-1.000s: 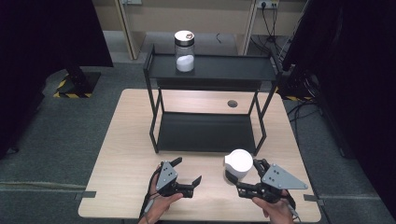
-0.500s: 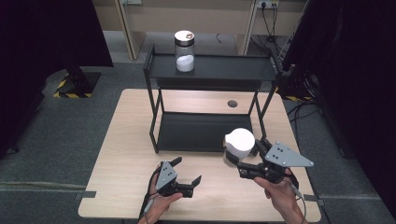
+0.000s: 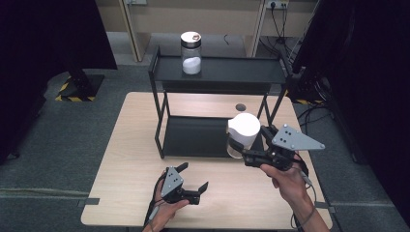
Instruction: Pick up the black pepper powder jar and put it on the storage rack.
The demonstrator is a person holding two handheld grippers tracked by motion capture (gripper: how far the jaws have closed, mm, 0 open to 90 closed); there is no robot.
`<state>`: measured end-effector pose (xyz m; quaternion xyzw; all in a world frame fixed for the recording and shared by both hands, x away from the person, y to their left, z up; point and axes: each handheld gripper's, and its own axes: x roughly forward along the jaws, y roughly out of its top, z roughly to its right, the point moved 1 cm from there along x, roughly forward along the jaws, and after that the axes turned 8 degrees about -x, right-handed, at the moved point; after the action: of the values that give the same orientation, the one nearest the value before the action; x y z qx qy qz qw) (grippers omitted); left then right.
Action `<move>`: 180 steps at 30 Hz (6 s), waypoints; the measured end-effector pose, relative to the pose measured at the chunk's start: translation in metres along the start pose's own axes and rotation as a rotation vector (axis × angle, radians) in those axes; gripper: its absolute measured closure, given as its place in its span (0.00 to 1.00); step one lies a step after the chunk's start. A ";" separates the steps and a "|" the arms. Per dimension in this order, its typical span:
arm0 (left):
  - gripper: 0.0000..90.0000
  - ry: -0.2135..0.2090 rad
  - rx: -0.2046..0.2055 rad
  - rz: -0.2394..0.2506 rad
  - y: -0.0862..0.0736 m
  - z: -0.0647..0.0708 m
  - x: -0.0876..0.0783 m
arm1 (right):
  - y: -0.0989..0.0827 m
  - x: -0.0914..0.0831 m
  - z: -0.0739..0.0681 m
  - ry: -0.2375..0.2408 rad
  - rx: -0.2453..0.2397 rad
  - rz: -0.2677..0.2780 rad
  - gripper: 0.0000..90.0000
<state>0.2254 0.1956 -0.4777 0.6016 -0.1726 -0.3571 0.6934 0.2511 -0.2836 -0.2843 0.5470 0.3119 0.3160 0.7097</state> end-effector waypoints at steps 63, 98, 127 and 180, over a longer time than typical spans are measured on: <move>0.02 -0.012 0.003 -0.014 -0.001 0.001 0.003 | 0.123 0.130 0.077 -0.272 0.008 -0.104 0.34; 0.02 -0.021 0.006 -0.018 -0.002 0.003 0.003 | 0.097 0.167 0.094 -0.364 0.098 -0.130 0.34; 0.02 -0.017 0.010 -0.030 -0.003 0.003 0.005 | 0.075 0.116 0.084 -0.291 0.149 -0.077 0.01; 0.02 -0.014 0.001 -0.060 -0.007 0.003 0.009 | 0.016 0.048 0.023 -0.134 0.051 0.018 0.00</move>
<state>0.2274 0.1871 -0.4850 0.6045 -0.1594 -0.3819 0.6807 0.2968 -0.2558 -0.2684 0.5876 0.2667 0.2772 0.7118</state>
